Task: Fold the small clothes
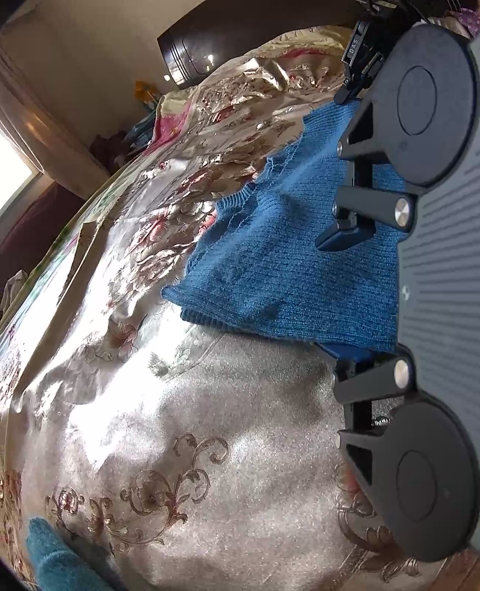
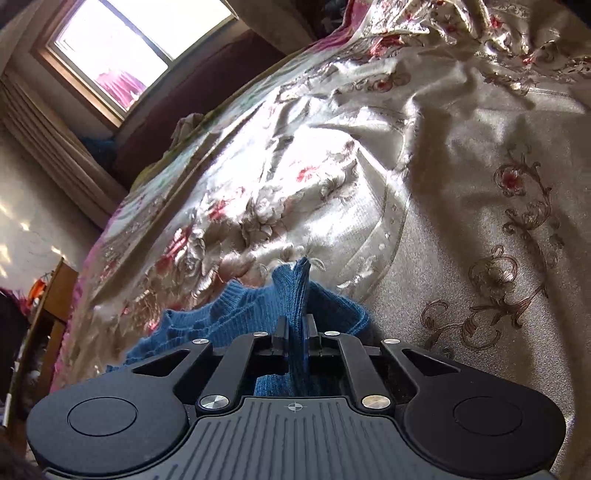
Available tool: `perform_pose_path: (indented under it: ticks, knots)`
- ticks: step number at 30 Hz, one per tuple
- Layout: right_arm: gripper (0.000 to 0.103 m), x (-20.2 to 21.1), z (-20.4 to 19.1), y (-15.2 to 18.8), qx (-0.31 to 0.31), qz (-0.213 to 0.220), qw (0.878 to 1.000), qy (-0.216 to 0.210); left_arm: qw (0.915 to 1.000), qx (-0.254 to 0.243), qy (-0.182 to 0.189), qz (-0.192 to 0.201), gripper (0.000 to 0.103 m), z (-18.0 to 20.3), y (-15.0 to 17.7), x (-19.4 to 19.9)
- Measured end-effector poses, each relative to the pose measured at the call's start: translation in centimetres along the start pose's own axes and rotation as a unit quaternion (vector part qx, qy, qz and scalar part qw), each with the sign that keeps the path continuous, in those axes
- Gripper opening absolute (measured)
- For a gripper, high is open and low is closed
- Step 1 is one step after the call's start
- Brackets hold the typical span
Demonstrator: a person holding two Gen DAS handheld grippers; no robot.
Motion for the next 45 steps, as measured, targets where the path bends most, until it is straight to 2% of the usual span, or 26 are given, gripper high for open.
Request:
perform_pose_path:
  ticks: [3, 6, 9, 11, 15, 19, 22, 26, 28, 29, 32, 36, 40, 45]
  knots:
    - [0.005, 2.1, 0.3, -0.6, -0.008, 0.031, 0.999, -0.004, 0.9998, -0.012, 0.012, 0.005, 0.054, 0.8, 0.1, 0.4]
    - [0.005, 2.0, 1.4, -0.5, -0.017, 0.026, 0.999, 0.011, 0.9997, -0.026, 0.005, 0.001, 0.056, 1.1, 0.3, -0.3]
    - [0.005, -0.4, 1.8, 0.8, 0.012, -0.008, 0.998, 0.059, 0.9997, -0.02, -0.014, -0.009, 0.056, 0.4, 0.7, -1.5]
    - [0.005, -1.5, 1.9, 1.7, 0.02, -0.023, 0.997, 0.075, 0.9998, -0.016, -0.014, -0.006, 0.056, 0.1, 0.8, -1.3]
    - [0.012, -0.8, 0.6, 1.6, 0.052, -0.02, 0.994, 0.09, 0.9997, -0.013, -0.017, 0.012, 0.056, -0.3, 0.4, 0.2]
    - [0.012, 1.6, -1.2, 0.9, 0.097, 0.012, 0.988, 0.116, 0.9996, -0.004, -0.003, 0.029, 0.057, -0.5, 0.6, 1.4]
    - [0.012, 3.1, -3.4, 1.7, 0.128, 0.019, 0.986, 0.101, 0.9996, -0.005, 0.001, 0.026, 0.057, -0.6, 1.5, 1.4]
    - [0.012, 2.4, -5.0, 4.9, 0.152, -0.021, 0.985, 0.079, 0.9997, -0.011, -0.009, 0.022, 0.057, -1.0, 2.8, 1.2]
    - [0.012, 1.1, -4.0, 6.4, 0.149, -0.05, 0.982, 0.106, 0.9996, -0.019, -0.012, 0.019, 0.058, -1.1, 3.2, 1.3]
    - [0.009, 0.6, -3.3, 6.9, 0.146, -0.057, 0.981, 0.116, 0.9995, -0.022, -0.017, 0.014, 0.058, -1.2, 3.3, 1.2]
    - [0.01, 1.0, -3.4, 6.7, 0.137, -0.055, 0.981, 0.122, 0.9997, -0.013, -0.013, 0.014, 0.058, -1.7, 3.8, 1.5]
    - [0.013, 2.1, -6.0, 5.7, 0.18, -0.042, 0.974, 0.133, 0.9998, 0.008, -0.001, 0.017, 0.058, -2.1, 4.1, 2.2]
    - [0.013, 2.3, -9.0, 5.3, 0.201, -0.039, 0.973, 0.109, 0.9996, 0.021, 0.007, 0.019, 0.059, -2.7, 4.4, 2.8]
    - [0.013, 0.6, -12.4, 6.6, 0.219, -0.067, 0.97, 0.08, 0.9996, 0.018, 0.011, 0.016, 0.059, -3.0, 4.9, 2.9]
Point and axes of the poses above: each gripper's, at about its wrist camera, not at the fingertips, and x roughly against the way its jaws point, z to its right, y to its underside, the point moved 5 cm from there along -x, roughly the way its jaws point, and after that the axes turned 9 degrees about x, right-handed, at the moved point
